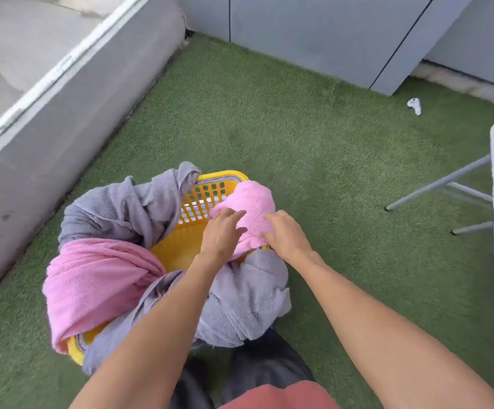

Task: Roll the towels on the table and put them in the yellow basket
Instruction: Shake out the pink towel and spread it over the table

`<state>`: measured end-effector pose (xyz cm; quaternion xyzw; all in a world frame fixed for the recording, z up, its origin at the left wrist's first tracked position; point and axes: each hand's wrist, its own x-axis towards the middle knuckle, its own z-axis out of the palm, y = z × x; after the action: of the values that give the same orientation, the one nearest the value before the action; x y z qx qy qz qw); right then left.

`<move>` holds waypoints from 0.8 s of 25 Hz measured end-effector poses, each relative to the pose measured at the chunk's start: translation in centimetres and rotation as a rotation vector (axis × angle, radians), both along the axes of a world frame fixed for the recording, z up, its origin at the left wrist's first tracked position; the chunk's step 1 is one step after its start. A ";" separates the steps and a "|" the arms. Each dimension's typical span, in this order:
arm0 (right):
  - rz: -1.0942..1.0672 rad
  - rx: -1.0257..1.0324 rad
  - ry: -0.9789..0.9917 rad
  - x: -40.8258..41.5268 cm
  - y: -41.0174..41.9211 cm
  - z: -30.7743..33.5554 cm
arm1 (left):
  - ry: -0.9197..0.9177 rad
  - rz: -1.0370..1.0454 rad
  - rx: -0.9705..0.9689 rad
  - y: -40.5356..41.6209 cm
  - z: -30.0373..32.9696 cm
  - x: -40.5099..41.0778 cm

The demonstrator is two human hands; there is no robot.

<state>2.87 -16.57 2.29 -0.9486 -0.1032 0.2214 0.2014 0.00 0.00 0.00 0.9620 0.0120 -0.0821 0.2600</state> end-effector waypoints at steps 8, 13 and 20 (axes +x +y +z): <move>-0.045 0.194 -0.063 0.8 -1.9 -5.6 | -0.185 -0.022 0.093 -2.1 -3.9 2.8; -0.135 0.311 -0.073 1.5 -2.6 -4.5 | -0.132 -0.045 0.069 -2.9 -2.4 3.6; -0.333 0.578 -0.353 3.7 -7.2 7.6 | -0.258 -0.048 -0.320 -7.5 10.7 7.5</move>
<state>6.55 -23.78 9.91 -0.8799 -0.0388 -0.0194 0.4732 7.46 -7.51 10.71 0.9110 -0.0576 0.0349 0.4069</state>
